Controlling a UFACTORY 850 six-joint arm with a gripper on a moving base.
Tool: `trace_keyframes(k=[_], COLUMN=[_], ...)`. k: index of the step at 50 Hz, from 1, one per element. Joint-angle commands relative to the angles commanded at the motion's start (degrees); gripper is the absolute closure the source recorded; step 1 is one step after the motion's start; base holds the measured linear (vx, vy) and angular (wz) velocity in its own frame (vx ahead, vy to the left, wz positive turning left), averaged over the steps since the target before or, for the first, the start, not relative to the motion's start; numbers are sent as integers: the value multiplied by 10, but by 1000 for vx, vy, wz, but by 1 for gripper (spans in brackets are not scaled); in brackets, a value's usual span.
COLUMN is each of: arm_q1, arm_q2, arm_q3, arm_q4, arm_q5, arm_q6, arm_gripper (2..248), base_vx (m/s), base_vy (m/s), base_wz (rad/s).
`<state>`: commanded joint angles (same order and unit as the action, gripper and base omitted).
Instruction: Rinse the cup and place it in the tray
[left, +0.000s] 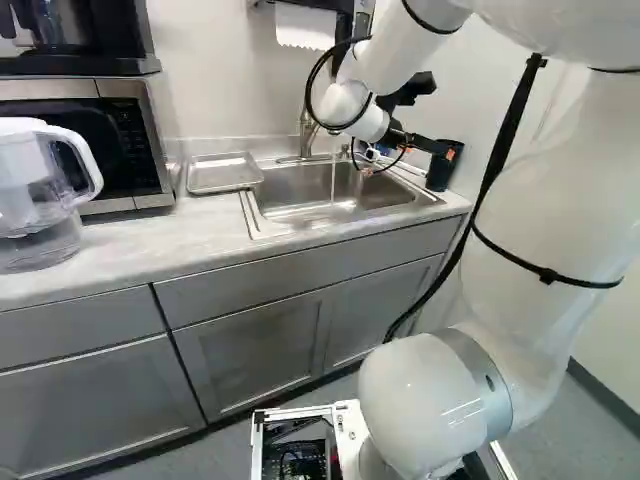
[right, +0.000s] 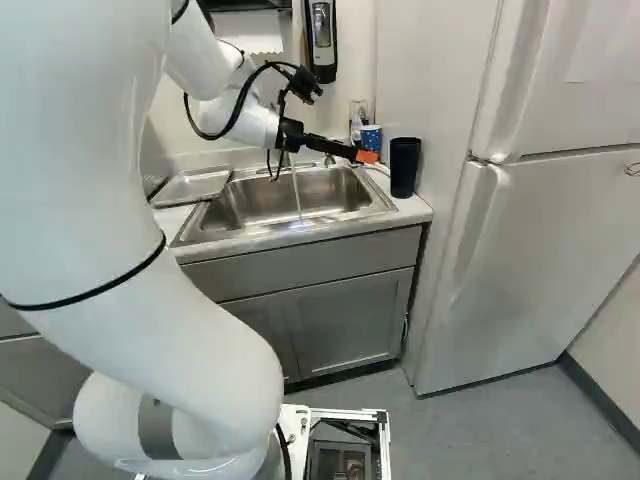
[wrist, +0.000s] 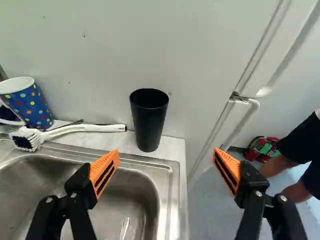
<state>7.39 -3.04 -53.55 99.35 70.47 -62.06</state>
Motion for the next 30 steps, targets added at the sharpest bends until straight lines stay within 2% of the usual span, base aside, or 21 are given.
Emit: trace_keyframes(k=[19, 30], arm_q1=[-8, -19], arm_q2=[-9, -25], arm_q3=[-4, -21], arm_q4=[-2, -2], arm_q5=[0, 0], arm_q6=[0, 0], arm_gripper=[3, 3], base_vx=[0, 0], base_vy=[0, 0], base_wz=[0, 0])
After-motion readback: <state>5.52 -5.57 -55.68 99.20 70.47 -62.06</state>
